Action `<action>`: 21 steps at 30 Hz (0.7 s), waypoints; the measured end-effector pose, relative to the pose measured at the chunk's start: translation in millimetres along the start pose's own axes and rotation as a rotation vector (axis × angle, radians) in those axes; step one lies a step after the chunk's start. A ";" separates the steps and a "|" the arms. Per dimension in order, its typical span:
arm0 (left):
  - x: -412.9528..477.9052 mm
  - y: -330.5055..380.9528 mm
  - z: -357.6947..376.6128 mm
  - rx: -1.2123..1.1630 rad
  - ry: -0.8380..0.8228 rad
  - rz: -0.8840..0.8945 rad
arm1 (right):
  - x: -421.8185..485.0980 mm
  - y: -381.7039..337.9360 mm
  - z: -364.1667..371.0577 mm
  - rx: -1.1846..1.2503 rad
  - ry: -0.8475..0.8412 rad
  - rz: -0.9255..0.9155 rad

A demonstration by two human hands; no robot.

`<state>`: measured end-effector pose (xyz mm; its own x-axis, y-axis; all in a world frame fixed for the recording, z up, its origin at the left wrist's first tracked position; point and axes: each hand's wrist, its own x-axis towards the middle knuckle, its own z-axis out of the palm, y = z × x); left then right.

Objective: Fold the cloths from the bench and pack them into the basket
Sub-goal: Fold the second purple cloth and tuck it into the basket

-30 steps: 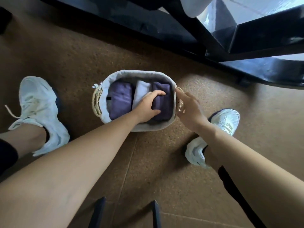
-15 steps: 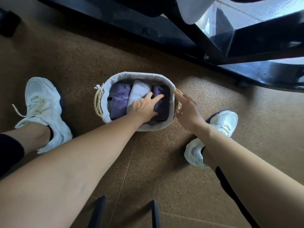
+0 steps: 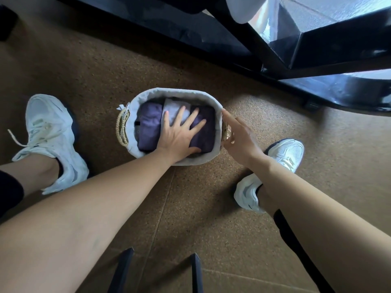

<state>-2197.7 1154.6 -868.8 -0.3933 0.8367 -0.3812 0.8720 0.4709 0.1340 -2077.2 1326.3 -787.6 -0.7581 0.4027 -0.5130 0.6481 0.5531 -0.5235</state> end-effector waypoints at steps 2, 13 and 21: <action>3.3 -2.0 1.2 -0.004 -0.036 -0.018 | 2.1 2.0 -0.6 -0.014 -0.008 0.005; 14.1 -2.9 -39.6 -0.099 -0.333 -0.032 | -18.2 -25.6 -33.2 -0.138 -0.141 -0.001; -46.3 -36.9 -158.1 -0.294 -0.237 0.048 | -61.8 -91.6 -103.0 -0.191 -0.063 0.015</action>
<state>-2257.8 1142.7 -711.5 -0.2457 0.7883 -0.5641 0.7531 0.5216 0.4009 -2097.2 1325.9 -637.9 -0.7387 0.3686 -0.5643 0.6288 0.6784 -0.3801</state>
